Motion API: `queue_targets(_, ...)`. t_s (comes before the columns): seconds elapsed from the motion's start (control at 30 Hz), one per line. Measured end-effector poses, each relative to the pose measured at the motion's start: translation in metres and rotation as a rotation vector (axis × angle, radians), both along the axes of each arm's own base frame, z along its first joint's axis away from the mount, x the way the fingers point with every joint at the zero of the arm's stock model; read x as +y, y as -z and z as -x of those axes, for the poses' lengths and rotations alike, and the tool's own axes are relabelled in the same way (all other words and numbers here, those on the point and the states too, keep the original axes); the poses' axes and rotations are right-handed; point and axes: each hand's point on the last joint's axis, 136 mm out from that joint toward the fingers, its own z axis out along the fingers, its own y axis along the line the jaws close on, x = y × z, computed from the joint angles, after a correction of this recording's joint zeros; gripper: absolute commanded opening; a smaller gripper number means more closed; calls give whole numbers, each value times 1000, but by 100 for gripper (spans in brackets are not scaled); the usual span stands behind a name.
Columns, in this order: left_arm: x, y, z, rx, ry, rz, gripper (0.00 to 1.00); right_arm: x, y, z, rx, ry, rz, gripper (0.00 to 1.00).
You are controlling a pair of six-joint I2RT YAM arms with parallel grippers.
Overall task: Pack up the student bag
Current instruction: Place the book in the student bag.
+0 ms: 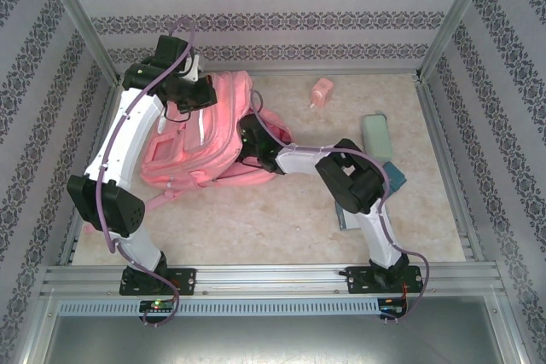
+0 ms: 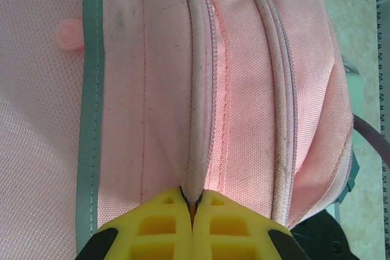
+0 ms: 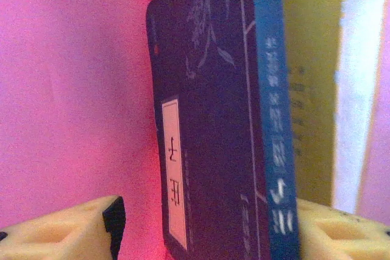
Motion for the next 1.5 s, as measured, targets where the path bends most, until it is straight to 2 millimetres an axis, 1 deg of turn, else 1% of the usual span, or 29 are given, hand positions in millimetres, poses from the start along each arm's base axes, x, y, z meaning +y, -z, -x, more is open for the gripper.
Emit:
queue_targets(0.17, 0, 0, -1, 5, 3, 15, 0, -23, -5, 10, -2, -3, 38, 67)
queue_targets(0.3, -3, 4, -4, 14, 14, 29, 0, -45, -7, 16, -11, 4, 66, 63)
queue_targets(0.37, -5, 5, -5, 15, 19, 37, 0, -52, -8, 14, -18, 10, 76, 62)
queue_targets(0.43, -6, 6, -8, 13, 22, 42, 0, -54, -9, 12, -21, 6, 76, 61)
queue_targets(0.53, -7, 6, -9, 9, 26, 48, 0, -55, -7, 11, -20, -2, 78, 49)
queue_targets(0.6, -8, 6, -9, 8, 26, 50, 0, -51, -4, 10, -21, -17, 79, 37)
queue_targets(0.67, -8, 5, -10, 7, 25, 53, 0, -44, 2, 8, -16, -28, 80, 35)
queue_targets(0.73, -8, 5, -10, 6, 23, 56, 0, -41, 13, 7, -4, -36, 91, 33)
queue_targets(0.8, -9, 5, -10, 8, 23, 59, 0, -39, 26, 10, 12, -48, 118, 27)
queue_targets(0.9, -9, 5, -10, 9, 21, 61, 0, -38, 42, 14, 36, -59, 148, 11)
queue_targets(0.93, -9, 5, -10, 10, 20, 63, 0, -37, 43, 14, 39, -62, 153, 4)
queue_targets(0.97, -9, 5, -10, 11, 20, 64, 0, -36, 43, 13, 34, -67, 156, 0)
queue_targets(1.17, -10, 4, -10, 11, 16, 71, 0, -20, 28, 15, 7, -100, 129, 0)
queue_targets(1.27, -10, 4, -11, 11, 12, 75, 0, -10, 23, 17, 3, -125, 104, 0)
queue_targets(1.3, -10, 4, -11, 12, 11, 76, 0, -8, 23, 17, 6, -132, 95, 2)
queue_targets(1.37, -10, 5, -12, 13, 8, 81, 0, -5, 24, 18, 17, -145, 80, 12)
queue_targets(1.4, -11, 5, -12, 13, 8, 84, 0, -4, 25, 19, 25, -148, 75, 16)
queue_targets(1.47, -12, 7, -13, 16, 7, 93, 0, -5, 25, 20, 25, -150, 70, 26)
queue_targets(1.5, -13, 9, -13, 18, 7, 98, 0, -9, 25, 20, 25, -144, 68, 29)
